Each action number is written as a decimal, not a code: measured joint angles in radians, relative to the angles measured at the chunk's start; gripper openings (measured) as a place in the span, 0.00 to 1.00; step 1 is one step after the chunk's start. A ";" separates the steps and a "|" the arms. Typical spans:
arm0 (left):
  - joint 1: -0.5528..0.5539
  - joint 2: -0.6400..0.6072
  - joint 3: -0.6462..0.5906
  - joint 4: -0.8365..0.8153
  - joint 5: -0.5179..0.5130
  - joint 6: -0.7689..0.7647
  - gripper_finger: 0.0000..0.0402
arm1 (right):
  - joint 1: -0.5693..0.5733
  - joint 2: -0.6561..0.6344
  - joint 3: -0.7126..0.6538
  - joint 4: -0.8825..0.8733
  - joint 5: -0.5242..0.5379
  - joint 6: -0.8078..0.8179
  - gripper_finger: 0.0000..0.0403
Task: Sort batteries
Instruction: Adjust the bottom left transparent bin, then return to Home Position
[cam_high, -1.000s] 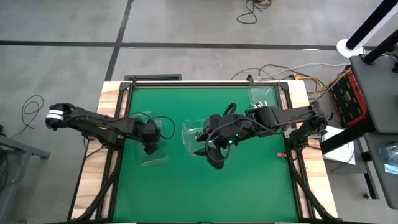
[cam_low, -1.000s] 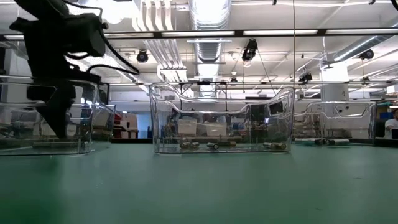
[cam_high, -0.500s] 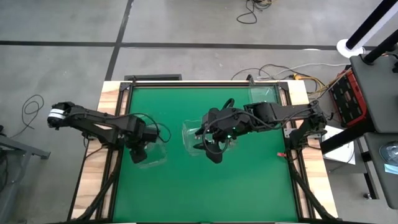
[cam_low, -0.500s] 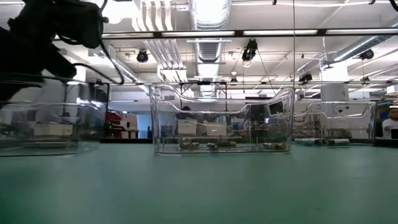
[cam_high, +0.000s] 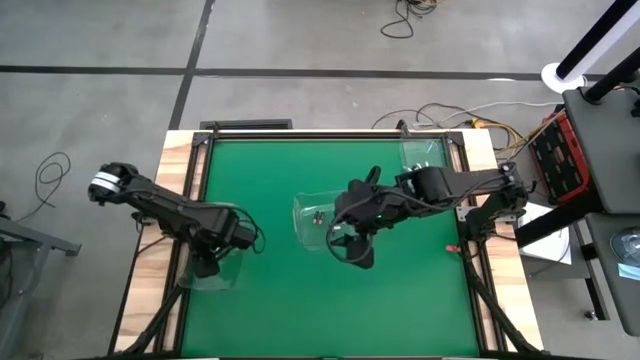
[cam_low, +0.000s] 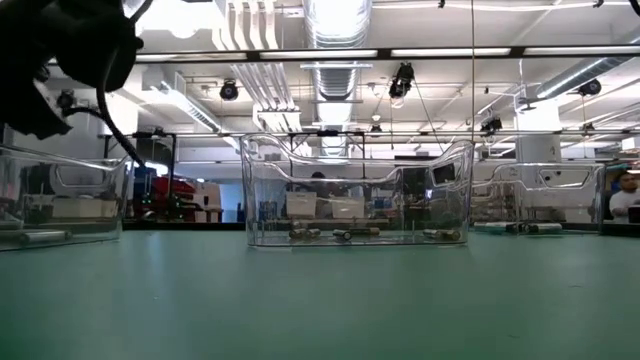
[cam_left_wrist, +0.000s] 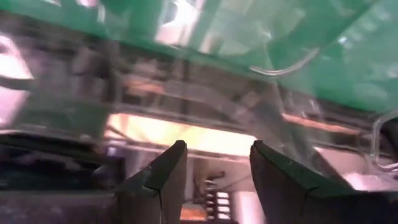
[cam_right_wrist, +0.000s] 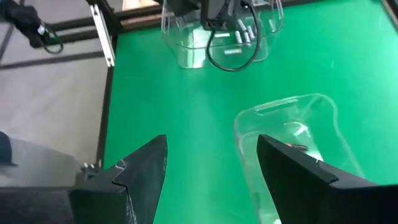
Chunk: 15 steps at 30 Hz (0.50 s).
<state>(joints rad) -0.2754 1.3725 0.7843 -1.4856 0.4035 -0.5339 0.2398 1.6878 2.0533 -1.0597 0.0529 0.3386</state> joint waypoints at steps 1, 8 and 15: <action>-0.001 0.006 0.015 -0.010 -0.022 0.000 0.39 | 0.000 -0.009 0.000 -0.013 0.000 -0.020 0.60; -0.001 0.030 0.202 0.001 -0.195 0.027 0.39 | -0.020 -0.095 0.000 -0.106 0.026 -0.110 0.62; 0.055 0.029 0.479 0.092 -0.596 0.023 0.39 | -0.046 -0.203 -0.004 -0.171 0.175 -0.177 0.64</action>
<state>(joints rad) -0.2203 1.4012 1.2631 -1.3938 -0.1921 -0.5112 0.1942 1.4852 2.0490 -1.2302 0.2280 0.1615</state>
